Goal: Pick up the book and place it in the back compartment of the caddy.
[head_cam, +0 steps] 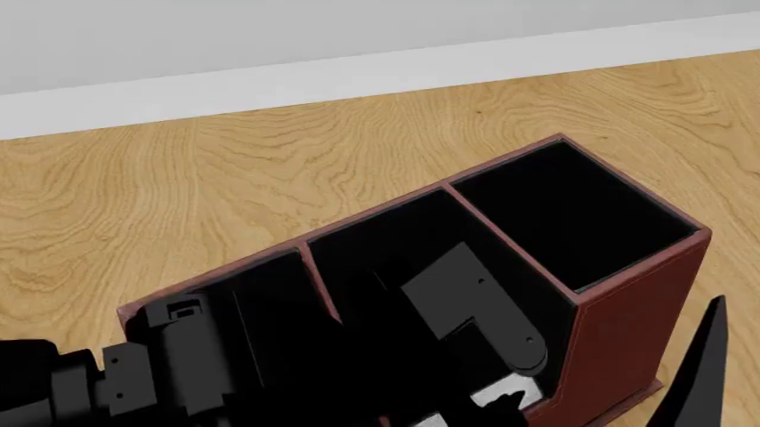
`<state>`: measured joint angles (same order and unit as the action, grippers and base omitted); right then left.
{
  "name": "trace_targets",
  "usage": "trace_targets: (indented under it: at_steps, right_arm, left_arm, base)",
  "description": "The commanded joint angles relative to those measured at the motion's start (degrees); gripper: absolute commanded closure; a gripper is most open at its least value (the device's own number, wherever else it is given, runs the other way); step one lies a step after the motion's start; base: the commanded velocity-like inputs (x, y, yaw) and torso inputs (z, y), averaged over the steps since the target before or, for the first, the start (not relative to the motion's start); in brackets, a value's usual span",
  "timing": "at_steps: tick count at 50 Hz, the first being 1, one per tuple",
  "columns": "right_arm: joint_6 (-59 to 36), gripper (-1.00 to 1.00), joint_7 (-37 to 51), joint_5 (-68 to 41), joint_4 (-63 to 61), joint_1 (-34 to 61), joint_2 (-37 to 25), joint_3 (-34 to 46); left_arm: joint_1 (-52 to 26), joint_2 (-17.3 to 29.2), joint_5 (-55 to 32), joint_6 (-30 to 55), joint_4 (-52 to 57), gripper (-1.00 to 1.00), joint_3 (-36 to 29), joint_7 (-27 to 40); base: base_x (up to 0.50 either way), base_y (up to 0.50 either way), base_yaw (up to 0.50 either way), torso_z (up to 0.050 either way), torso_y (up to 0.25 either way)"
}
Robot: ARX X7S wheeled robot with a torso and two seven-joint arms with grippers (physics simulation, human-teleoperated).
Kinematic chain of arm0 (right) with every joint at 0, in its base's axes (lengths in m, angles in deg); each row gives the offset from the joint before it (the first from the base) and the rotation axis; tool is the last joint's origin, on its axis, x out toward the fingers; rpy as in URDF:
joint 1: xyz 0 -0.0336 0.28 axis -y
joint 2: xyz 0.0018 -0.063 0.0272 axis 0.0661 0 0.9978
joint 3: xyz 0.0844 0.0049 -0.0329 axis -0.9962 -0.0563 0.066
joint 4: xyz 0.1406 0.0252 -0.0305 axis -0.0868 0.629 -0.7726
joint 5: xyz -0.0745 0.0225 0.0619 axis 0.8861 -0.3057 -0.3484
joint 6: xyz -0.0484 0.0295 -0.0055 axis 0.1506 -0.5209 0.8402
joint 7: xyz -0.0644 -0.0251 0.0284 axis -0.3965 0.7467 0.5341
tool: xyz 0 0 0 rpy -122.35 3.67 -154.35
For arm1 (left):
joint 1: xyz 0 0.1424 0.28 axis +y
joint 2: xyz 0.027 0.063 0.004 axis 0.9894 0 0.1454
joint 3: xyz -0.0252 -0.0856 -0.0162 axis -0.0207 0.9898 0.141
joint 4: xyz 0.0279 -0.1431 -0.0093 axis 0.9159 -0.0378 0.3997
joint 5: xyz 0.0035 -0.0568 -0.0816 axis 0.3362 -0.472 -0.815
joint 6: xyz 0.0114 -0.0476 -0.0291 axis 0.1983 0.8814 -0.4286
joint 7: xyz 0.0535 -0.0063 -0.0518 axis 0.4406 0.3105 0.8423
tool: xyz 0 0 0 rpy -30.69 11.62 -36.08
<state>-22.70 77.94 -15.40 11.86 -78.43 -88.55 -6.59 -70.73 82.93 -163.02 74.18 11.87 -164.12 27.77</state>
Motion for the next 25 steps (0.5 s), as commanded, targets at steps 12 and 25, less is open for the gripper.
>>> trace_targets:
  at_steps: [12,25]
  right_arm:
    - [-1.6,-1.0,-3.56,-0.02,-0.15,0.5,2.55,-2.31]
    - [-1.16,-1.0,-3.14,0.44,-0.17,-0.03,2.14,-2.39]
  left_arm:
    - [-4.1,-1.12,-3.01,-3.38,-1.67,-1.0,0.08,-1.65]
    - [-8.7,-1.12,-6.86,-7.02,-2.5,-1.0,-0.07,-0.7]
  base:
    - [0.0,0.0,0.0,0.0,0.0]
    - [0.0,0.0,0.0,0.0,0.0]
